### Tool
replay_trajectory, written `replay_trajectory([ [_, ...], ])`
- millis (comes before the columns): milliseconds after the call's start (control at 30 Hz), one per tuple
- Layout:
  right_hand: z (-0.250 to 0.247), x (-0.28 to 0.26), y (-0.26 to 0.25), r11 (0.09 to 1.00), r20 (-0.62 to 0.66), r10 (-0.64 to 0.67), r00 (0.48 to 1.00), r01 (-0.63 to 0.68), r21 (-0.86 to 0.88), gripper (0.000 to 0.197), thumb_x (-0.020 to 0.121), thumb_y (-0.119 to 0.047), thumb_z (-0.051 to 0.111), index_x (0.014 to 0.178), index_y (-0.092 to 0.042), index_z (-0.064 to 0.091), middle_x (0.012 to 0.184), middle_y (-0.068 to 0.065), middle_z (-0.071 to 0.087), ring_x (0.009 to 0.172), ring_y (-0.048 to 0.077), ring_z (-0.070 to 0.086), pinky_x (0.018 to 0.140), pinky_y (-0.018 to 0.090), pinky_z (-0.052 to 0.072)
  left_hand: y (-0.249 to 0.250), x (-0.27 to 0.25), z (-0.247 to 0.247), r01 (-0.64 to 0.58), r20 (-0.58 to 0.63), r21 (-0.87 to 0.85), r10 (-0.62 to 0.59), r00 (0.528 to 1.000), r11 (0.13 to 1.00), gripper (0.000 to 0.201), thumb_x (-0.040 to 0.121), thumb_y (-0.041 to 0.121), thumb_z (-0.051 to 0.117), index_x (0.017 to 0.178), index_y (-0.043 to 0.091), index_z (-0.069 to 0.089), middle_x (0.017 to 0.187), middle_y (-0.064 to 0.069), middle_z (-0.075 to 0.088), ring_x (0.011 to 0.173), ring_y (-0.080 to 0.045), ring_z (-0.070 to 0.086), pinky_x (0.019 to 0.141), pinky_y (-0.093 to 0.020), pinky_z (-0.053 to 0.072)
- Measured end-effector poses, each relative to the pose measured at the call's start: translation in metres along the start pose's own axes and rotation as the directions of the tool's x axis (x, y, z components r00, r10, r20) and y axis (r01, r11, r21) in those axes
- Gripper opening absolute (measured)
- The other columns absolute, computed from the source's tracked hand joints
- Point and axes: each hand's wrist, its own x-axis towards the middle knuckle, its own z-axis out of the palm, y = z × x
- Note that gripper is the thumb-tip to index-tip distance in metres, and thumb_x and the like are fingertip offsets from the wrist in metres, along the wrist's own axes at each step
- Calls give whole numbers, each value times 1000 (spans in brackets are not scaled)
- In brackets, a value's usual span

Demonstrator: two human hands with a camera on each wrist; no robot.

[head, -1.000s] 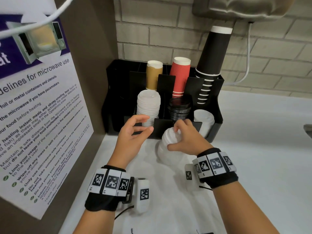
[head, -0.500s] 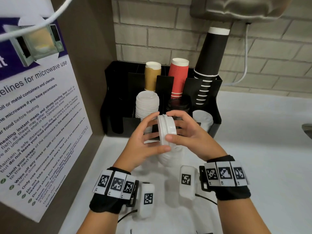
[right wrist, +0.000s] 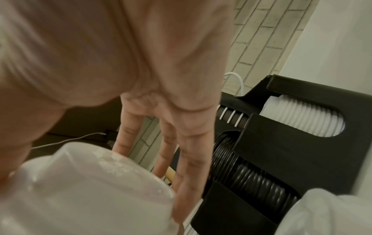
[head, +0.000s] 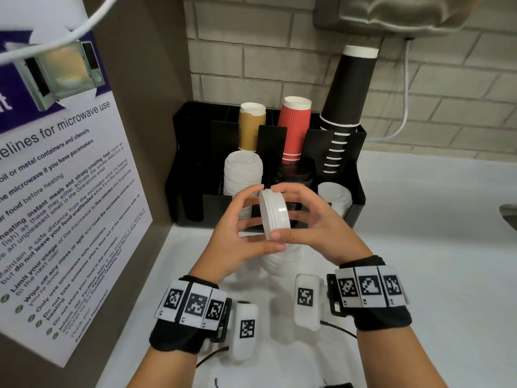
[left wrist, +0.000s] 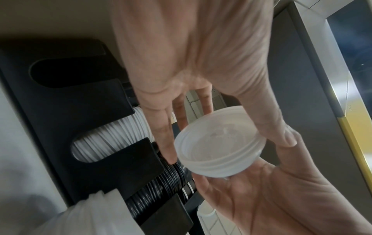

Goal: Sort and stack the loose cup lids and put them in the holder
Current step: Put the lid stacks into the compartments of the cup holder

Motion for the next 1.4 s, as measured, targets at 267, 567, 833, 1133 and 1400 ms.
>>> replay_trajectory([
  [267,-7,7,-2,993,-98,-104,990,98,-67,57,68,-18,76,118,-33,52,115,-4,55,94,5,64,72,22,54,-1,-2,0,4,-19,-31,-4,1000,999,91,60,21,91,131,51,44,140,16,45,120,-10,58,88,-28,55],
  [567,-120,53,14,783,-411,-174,895,-128,-609,65,76,-20,77,132,-22,44,129,9,39,115,23,49,102,36,43,-3,1,-20,9,-276,121,25,961,993,37,86,11,69,119,26,58,130,3,54,101,-10,64,80,-16,50],
  [833,-129,59,35,546,-272,63,960,-262,-796,73,71,-25,81,135,-22,46,137,6,37,124,29,42,106,48,35,-5,2,-21,41,-298,165,10,954,985,31,88,14,67,114,28,60,125,6,56,95,-3,64,80,-15,50],
  [1133,-121,59,34,315,-186,156,970,-227,-922,74,68,-20,79,134,-29,47,134,0,38,121,24,44,96,43,31,-4,2,-19,43,-305,177,13,952,983,30,89,11,67,115,25,60,125,5,56,93,-1,64,79,-14,50],
  [1400,-114,54,45,163,-212,107,971,-228,-960,66,72,-28,74,132,-32,46,123,0,46,115,23,44,87,40,30,-3,1,-19,53,-314,189,9,949,981,30,89,12,67,116,25,60,126,3,55,93,-1,64,81,-16,50],
])
